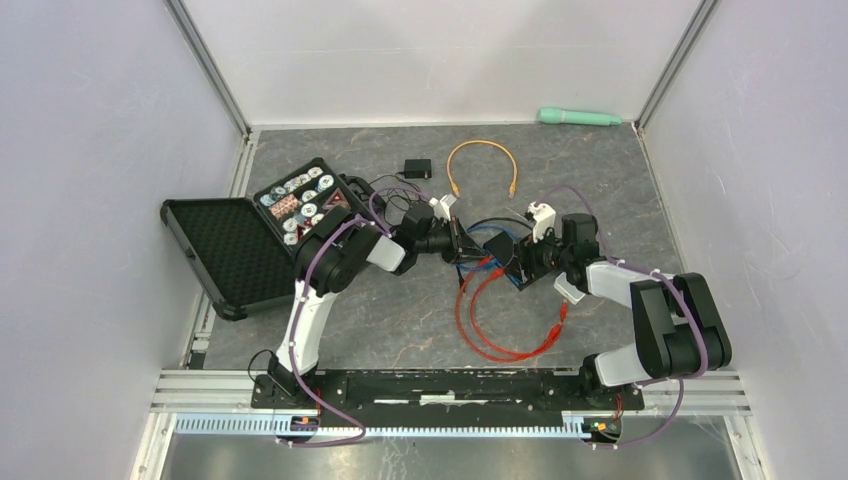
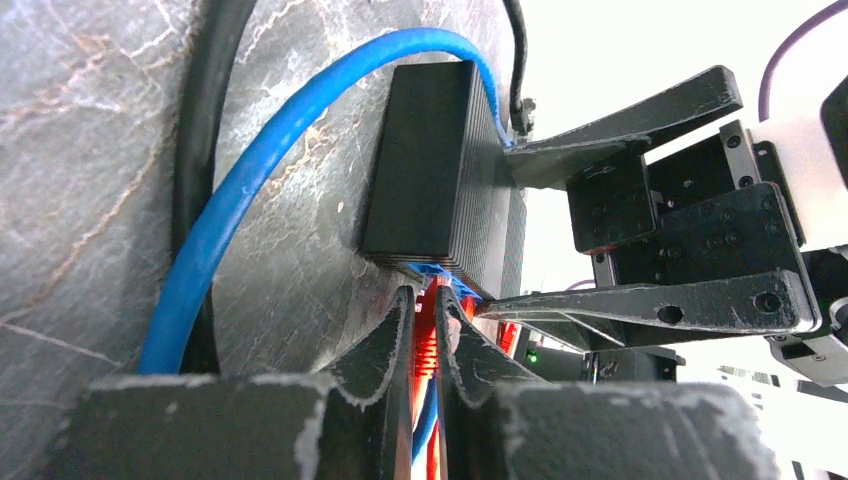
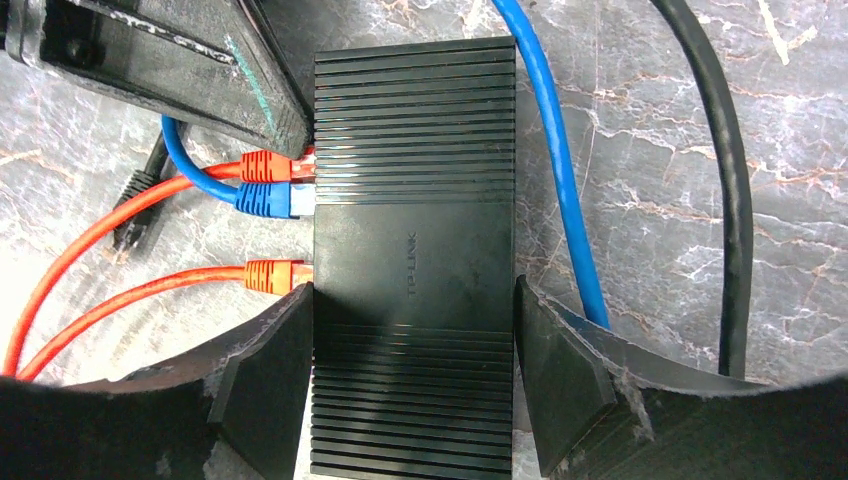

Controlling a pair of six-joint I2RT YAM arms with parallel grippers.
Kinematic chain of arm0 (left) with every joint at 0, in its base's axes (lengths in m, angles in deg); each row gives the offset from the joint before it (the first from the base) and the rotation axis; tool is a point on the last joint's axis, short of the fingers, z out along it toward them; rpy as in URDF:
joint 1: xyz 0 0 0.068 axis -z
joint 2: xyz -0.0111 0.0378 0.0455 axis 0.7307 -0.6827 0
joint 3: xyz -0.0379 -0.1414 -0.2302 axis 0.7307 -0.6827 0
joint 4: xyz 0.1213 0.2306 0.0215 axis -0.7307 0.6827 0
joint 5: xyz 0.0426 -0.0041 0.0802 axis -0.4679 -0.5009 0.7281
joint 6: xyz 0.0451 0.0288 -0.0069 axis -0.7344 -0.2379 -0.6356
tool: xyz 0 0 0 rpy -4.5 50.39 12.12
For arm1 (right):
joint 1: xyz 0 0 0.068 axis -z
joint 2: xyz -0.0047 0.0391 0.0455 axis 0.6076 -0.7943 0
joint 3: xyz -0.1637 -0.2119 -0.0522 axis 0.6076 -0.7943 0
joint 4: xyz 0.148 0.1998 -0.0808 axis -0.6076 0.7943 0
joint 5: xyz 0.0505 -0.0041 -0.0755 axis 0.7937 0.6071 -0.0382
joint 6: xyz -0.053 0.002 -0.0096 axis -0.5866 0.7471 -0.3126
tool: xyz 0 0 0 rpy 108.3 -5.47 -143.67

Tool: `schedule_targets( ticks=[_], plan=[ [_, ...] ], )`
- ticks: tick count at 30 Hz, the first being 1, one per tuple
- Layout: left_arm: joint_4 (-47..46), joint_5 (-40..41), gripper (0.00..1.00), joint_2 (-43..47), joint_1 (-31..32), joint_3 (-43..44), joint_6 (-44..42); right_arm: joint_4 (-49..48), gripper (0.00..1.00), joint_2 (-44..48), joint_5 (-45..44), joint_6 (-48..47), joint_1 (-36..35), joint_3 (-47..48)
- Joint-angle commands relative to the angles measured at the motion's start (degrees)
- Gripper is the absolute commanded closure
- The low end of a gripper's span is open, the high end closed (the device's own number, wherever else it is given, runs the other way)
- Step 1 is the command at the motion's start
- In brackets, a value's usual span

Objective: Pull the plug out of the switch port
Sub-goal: Pull the connector from the switch port.

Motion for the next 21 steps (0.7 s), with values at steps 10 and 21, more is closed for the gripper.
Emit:
schedule_targets(
  ticks=[10, 21],
  plan=[
    [7.87, -7.98, 0.98, 1.69, 0.54, -0.22, -3.78, -3.52, 0.96, -0.85, -2.85, -6.95, 1.81, 4.7],
    [1.44, -6.17, 0.98, 1.07, 4.16, -1.44, 2.79, -10.63, 0.97, -2.25, -5.27, 8.34, 1.4, 1.62]
  ],
)
